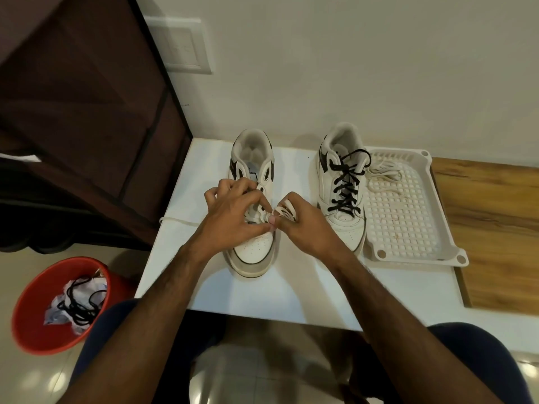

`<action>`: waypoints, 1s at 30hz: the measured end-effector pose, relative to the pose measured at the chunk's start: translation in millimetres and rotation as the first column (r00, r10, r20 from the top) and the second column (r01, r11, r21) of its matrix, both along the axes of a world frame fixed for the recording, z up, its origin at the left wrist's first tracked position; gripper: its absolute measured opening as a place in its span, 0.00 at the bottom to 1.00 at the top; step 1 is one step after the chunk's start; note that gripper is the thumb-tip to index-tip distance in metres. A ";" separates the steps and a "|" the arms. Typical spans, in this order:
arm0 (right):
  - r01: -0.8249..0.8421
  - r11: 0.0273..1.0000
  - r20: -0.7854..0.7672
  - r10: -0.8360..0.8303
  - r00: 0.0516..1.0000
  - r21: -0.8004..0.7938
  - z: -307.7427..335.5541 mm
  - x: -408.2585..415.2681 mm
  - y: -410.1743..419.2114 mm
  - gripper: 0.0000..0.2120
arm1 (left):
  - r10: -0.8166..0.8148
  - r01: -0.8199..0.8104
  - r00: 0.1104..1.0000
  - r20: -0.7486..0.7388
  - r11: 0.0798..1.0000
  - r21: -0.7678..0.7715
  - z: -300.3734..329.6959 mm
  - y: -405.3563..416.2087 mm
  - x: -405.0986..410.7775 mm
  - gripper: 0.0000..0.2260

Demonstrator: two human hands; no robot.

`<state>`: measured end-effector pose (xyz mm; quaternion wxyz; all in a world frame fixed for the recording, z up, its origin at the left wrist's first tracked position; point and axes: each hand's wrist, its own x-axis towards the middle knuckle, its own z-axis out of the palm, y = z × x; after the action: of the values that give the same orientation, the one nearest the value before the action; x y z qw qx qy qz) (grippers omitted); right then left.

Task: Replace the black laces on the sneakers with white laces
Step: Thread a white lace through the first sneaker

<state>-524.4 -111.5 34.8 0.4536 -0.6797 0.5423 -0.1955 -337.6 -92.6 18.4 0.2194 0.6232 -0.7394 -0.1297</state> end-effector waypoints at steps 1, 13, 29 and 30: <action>-0.002 1.000 0.013 0.002 1.000 0.009 0.6 -1.1 -0.8 0.09 | 0.004 -0.004 1.000 -0.006 1.000 0.001 -1.0 0.1 -1.3 0.19; -0.039 0.986 0.444 -0.038 0.895 0.164 9.8 -16.2 -9.4 0.08 | -0.019 0.022 0.998 -0.064 0.999 0.048 -0.5 -0.7 -1.0 0.16; -0.018 0.999 -0.060 0.016 0.998 -0.033 4.5 -12.1 -3.1 0.17 | -0.028 0.034 0.995 -0.091 0.997 0.070 1.2 2.0 2.4 0.18; -0.022 1.000 -0.052 0.021 0.998 -0.019 4.5 -8.2 -1.6 0.19 | -0.028 0.036 0.995 -0.099 0.996 0.077 1.6 1.6 2.6 0.17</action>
<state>-532.6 -113.1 39.3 0.4348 -0.6947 0.5447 -0.1781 -335.0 -91.0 20.0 0.2288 0.6123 -0.7319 -0.1924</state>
